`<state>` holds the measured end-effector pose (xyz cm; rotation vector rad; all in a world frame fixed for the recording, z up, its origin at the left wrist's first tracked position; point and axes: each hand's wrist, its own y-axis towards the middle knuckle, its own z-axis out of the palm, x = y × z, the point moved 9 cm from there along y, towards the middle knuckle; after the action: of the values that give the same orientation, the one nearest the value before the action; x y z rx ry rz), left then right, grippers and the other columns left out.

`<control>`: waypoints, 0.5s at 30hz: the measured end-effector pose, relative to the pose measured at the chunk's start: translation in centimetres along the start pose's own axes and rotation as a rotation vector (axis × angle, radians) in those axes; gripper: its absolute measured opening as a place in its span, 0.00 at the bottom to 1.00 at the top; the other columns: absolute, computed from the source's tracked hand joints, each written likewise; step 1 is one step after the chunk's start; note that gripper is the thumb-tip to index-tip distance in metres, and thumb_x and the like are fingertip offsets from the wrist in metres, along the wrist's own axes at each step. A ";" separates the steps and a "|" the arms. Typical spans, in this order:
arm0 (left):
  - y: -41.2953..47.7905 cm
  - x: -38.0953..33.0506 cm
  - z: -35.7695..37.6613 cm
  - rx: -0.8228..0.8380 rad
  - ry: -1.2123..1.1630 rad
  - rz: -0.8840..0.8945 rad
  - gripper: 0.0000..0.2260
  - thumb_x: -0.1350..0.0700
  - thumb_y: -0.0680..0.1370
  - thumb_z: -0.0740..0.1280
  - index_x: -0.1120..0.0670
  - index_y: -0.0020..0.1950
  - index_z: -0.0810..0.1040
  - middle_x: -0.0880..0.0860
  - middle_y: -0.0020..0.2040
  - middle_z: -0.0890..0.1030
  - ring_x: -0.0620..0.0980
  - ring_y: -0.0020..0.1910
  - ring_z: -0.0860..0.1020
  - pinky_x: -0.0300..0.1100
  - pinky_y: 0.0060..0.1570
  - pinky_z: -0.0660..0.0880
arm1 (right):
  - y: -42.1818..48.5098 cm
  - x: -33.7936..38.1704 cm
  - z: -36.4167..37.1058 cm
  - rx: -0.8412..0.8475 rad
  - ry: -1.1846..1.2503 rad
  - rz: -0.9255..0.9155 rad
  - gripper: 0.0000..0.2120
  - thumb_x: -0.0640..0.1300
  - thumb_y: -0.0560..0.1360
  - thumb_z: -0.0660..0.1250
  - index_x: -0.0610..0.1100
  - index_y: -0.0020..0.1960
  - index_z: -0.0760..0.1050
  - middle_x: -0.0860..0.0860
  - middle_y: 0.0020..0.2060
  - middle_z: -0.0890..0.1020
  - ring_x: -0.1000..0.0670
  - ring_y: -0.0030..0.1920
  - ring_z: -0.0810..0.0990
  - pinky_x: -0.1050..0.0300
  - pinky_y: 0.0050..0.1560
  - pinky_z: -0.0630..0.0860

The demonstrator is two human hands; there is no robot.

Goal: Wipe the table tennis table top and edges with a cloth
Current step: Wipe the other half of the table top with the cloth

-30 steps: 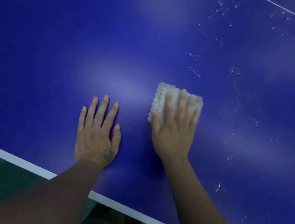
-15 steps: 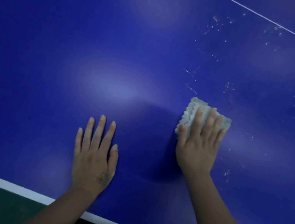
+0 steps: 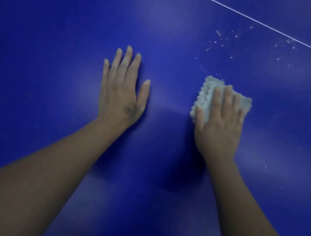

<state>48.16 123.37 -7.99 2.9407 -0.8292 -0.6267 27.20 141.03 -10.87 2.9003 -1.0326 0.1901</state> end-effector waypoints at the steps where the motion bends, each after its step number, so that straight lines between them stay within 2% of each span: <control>1: 0.9 -0.5 0.8 0.023 0.047 0.013 0.30 0.42 0.88 0.57 0.56 0.86 0.62 0.57 0.88 0.58 0.58 0.88 0.54 0.61 0.86 0.49 | -0.5 -1.8 -0.3 0.016 0.009 0.046 0.34 0.62 0.87 0.50 0.47 0.87 0.52 0.47 0.87 0.53 0.42 0.86 0.50 0.35 0.84 0.50; 4: 1.7 -1.1 2.7 0.081 0.219 0.046 0.32 0.39 0.88 0.51 0.52 0.89 0.55 0.57 0.89 0.52 0.59 0.88 0.49 0.63 0.85 0.48 | -2.2 -3.7 -0.8 0.051 0.013 0.116 0.33 0.61 0.87 0.46 0.48 0.88 0.49 0.47 0.87 0.49 0.43 0.87 0.46 0.35 0.85 0.46; 7: 1.6 -1.0 3.1 0.094 0.273 0.038 0.32 0.38 0.88 0.49 0.51 0.89 0.52 0.56 0.89 0.51 0.59 0.88 0.48 0.63 0.85 0.48 | -1.9 -2.4 -0.2 0.071 0.004 0.125 0.32 0.59 0.87 0.46 0.48 0.88 0.48 0.47 0.87 0.47 0.42 0.87 0.44 0.35 0.84 0.43; 15: 1.9 -1.2 3.0 0.094 0.294 0.029 0.32 0.38 0.87 0.50 0.50 0.89 0.54 0.55 0.89 0.52 0.58 0.88 0.49 0.62 0.85 0.49 | 5.8 8.9 0.9 -0.015 0.048 -0.193 0.31 0.60 0.87 0.51 0.48 0.87 0.57 0.46 0.86 0.55 0.41 0.86 0.51 0.34 0.84 0.49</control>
<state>45.09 122.58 -10.05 2.9917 -0.8871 -0.1498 30.45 130.90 -10.51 2.9422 -0.7371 0.2388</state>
